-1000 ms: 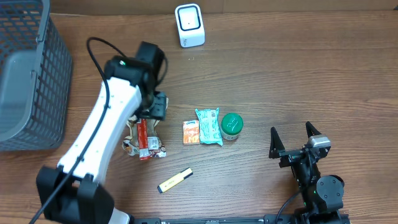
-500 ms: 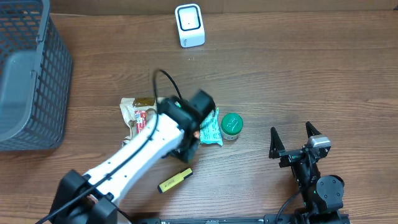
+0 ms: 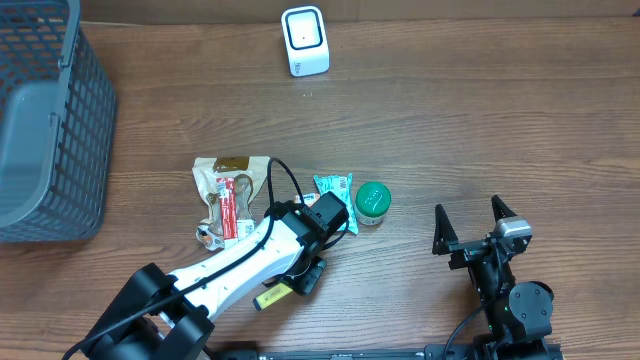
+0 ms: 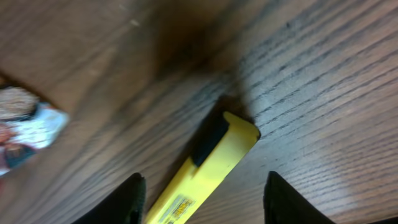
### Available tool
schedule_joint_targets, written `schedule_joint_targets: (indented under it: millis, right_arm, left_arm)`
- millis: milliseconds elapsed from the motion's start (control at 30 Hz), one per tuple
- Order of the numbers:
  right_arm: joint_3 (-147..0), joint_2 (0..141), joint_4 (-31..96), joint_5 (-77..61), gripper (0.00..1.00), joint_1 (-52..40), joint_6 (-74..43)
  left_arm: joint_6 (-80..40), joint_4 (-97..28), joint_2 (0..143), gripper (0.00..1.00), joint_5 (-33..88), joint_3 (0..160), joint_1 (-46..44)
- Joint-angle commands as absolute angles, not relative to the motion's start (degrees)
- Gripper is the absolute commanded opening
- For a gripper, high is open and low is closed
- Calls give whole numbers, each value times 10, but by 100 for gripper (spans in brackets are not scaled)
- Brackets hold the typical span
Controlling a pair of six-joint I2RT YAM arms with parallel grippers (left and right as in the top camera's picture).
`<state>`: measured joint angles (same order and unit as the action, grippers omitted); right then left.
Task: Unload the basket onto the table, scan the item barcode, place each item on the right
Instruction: 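Reach the left gripper down to the yellow highlighter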
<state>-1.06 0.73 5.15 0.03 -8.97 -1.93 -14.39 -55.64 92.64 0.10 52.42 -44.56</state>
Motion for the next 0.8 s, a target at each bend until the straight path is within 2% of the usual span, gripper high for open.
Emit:
schedule_joint_targets:
  millis: [0,67,100,267,467,767]
  right_arm:
    - [-4,2,48,4,100,-86,-24]
    - [-4,2,48,4,100,-86,-24]
    - [-4,2,48,4,100,-86,-24]
    - [-4,2,48,4,100,-86,-24]
    - [-4,2,48,4,100,-86,-24]
    - [-4,2,48,4,100,-86,-24]
  left_arm:
    - [-133,-552,925,39,30,516,-447]
    - [-133,-553,925,30,30,516,-447]
    - [-133,-553,925,29,30,516,-447]
    - [-170,-552,925,33,30,516,-446]
    - [-250,-550,925,33,37,515,-447]
    - [-293,-547,925,32,44,515,-447]
